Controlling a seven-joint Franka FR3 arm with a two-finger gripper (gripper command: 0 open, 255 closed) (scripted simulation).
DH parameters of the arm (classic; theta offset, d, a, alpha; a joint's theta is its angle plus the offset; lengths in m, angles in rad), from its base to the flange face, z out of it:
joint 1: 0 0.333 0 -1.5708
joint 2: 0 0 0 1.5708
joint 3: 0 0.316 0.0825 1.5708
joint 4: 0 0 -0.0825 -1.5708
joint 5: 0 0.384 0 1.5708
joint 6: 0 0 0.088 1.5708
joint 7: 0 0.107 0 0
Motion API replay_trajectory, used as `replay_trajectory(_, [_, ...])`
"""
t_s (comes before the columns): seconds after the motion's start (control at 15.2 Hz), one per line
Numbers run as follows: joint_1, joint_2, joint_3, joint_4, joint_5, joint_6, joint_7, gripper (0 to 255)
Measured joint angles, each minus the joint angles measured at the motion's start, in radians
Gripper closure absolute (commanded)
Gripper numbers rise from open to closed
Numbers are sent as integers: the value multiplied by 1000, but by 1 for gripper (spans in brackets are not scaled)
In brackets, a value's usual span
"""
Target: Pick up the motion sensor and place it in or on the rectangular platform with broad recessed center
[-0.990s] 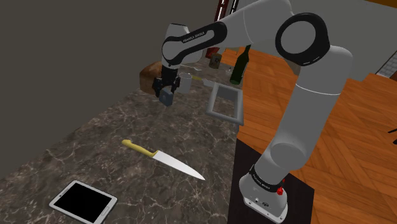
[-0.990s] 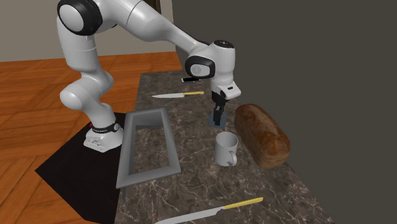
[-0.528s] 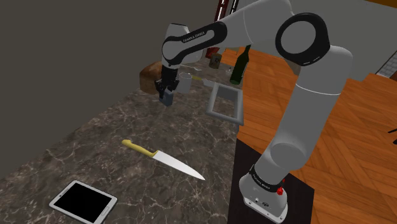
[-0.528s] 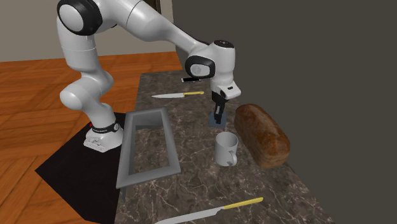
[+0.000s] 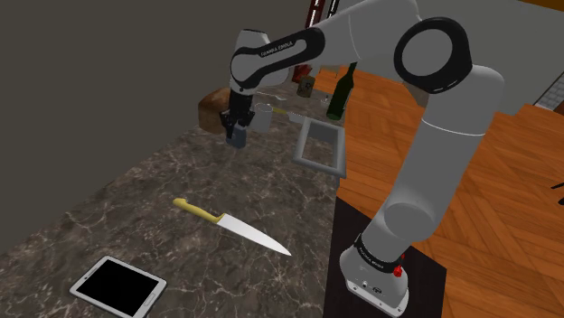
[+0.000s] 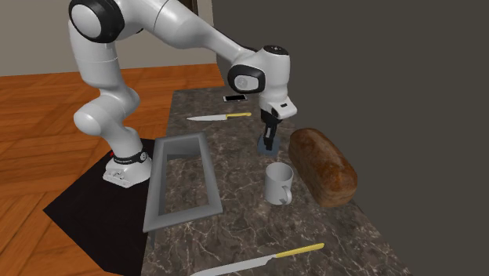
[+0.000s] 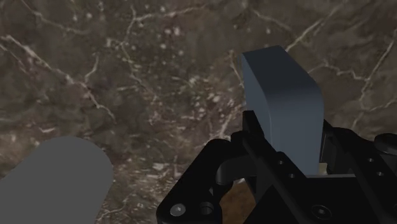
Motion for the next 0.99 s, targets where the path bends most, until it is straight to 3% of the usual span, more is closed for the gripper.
replay_trajectory(0.99, [-3, -66, -1, 121, -2, -186, 8, 255])
